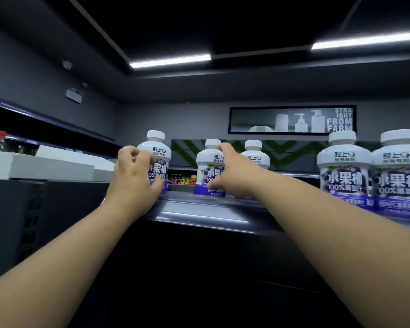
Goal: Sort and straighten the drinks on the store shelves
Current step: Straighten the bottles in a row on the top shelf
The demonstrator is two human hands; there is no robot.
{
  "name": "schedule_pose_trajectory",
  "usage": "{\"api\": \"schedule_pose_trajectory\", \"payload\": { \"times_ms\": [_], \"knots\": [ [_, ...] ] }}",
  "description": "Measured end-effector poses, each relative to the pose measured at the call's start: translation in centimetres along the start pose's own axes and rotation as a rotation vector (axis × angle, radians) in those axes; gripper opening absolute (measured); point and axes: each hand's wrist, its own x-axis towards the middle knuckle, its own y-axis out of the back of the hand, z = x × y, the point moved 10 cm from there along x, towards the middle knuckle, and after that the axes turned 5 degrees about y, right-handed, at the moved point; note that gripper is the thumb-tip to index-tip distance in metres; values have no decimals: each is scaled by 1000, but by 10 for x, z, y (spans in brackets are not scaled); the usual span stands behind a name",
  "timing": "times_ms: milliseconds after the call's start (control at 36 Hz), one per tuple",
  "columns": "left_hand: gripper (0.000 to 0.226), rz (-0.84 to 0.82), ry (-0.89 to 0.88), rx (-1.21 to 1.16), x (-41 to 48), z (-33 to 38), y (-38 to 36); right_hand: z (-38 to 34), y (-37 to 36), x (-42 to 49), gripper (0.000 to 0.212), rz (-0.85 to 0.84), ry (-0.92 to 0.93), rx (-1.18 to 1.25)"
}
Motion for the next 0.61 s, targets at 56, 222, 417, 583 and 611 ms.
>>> {"api": "schedule_pose_trajectory", "payload": {
  "times_ms": [56, 222, 417, 583, 611],
  "knots": [
    [34, -16, 38, -75, 1, -8, -4, 1, -6, 9, 97, -2, -37, 27],
    [59, -77, 157, -134, 2, -24, -11, 7, -22, 32, 108, 28, -156, 85],
    [59, -94, 182, -105, 3, -27, -12, 7, -16, 27, 87, 71, -186, 157],
    [57, -89, 180, -178, 6, -32, -10, -4, -9, 13, 83, 123, -100, 271],
    [57, -87, 176, -199, 6, -33, -10, -5, -9, 11, 81, 125, -83, 286]
  ]
}}
